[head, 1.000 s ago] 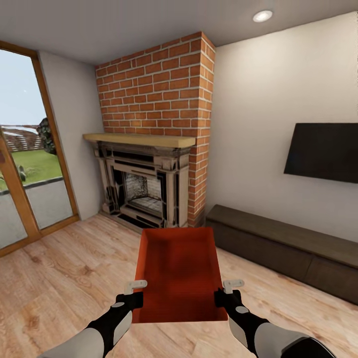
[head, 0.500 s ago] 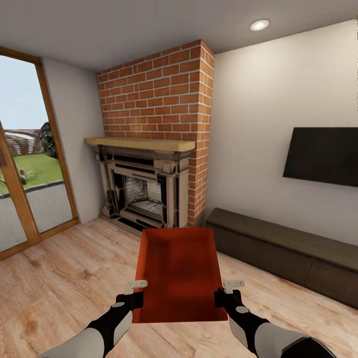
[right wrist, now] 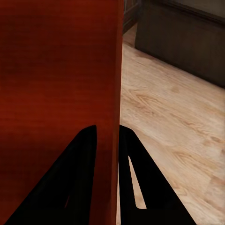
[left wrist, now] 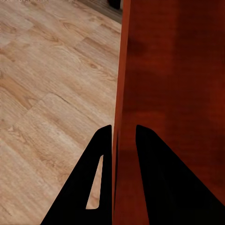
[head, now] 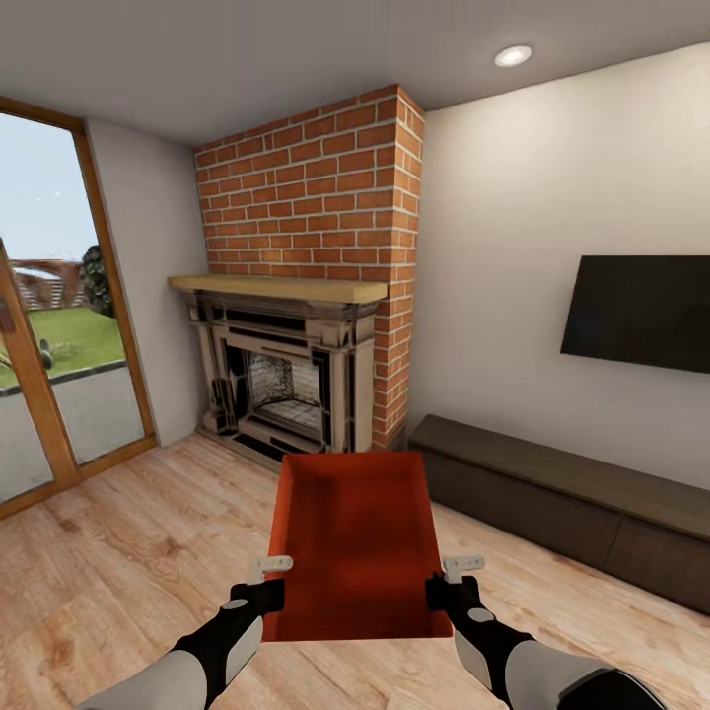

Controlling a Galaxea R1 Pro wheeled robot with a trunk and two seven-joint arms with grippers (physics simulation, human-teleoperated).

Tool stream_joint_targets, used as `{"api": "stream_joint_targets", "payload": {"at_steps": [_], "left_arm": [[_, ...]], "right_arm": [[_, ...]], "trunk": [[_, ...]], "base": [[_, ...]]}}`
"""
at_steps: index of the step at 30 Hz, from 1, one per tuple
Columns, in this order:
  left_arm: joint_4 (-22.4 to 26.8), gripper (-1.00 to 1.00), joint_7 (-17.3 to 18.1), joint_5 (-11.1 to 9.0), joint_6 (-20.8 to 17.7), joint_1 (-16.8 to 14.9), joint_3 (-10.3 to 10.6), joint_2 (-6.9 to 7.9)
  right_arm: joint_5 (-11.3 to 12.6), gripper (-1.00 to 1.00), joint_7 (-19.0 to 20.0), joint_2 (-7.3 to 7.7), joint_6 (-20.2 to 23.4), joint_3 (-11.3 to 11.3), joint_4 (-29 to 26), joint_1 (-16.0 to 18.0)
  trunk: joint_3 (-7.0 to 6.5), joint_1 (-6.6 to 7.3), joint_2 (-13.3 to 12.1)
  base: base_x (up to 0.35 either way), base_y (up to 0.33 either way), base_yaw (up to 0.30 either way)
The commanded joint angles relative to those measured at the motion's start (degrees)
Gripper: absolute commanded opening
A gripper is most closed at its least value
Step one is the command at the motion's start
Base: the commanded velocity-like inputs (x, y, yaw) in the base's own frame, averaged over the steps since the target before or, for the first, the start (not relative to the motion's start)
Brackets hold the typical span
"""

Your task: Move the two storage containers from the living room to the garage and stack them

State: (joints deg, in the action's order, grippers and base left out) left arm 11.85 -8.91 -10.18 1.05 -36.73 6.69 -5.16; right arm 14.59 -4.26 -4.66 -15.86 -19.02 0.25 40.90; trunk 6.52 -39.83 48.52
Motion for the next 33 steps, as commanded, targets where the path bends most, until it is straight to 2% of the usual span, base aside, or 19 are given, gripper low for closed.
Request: {"api": "stream_joint_targets", "payload": {"at_steps": [1,22,33], "left_arm": [[0.2,-1.00,-1.0,0.6,0.7,-0.1,-0.9,0.06],[0.2,-1.00,-1.0,0.6,0.7,-0.1,-0.8,0.06],[0.2,-1.00,-1.0,0.6,0.8,-0.1,-0.8,0.06]], "right_arm": [[1.9,-1.00,-0.6,0.00,-0.4,0.8,0.9,0.1],[1.9,-1.00,-0.6,0.00,-0.3,0.8,0.9,0.1],[1.9,-1.00,-0.6,0.01,-0.3,0.8,0.9,0.1]], "trunk": [[0.08,-0.01,0.1],[0.08,-0.01,0.1],[0.08,-0.01,0.1]], "base": [[0.000,0.000,0.000],[0.000,0.000,-0.003],[0.000,0.000,-0.196]]}}
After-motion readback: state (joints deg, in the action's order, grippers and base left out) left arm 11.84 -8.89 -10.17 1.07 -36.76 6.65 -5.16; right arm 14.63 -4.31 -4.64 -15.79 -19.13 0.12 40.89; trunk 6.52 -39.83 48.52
